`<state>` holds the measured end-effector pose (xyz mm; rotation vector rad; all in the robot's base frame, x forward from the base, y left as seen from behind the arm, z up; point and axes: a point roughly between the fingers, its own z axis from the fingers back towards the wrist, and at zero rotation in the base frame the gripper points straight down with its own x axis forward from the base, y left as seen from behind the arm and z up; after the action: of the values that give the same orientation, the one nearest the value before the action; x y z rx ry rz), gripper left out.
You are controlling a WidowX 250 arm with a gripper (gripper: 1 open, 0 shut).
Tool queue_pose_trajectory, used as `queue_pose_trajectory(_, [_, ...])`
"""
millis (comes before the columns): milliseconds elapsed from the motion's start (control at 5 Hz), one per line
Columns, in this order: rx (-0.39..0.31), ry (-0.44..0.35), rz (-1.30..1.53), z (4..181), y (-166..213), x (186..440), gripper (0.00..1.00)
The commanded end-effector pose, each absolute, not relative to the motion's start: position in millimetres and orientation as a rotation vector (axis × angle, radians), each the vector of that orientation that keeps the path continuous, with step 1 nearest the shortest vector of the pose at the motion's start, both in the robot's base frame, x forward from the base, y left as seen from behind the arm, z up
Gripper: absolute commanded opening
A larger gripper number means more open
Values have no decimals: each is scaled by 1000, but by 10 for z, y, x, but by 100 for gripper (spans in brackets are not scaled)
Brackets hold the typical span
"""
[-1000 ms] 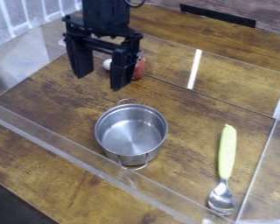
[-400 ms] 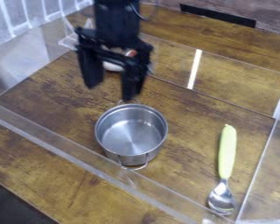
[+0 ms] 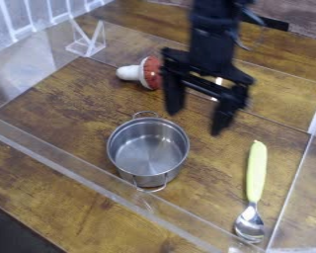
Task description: Remove the mushroom from the silver pot and put it on the table
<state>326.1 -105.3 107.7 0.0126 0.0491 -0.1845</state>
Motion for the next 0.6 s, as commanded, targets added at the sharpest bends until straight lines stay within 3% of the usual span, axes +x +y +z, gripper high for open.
queue_pose_trajectory(0, [11, -45, -215, 1256, -1373, 3470, 100])
queue_pose_trajectory(400, [13, -56, -222, 1104, -1450, 3713, 100])
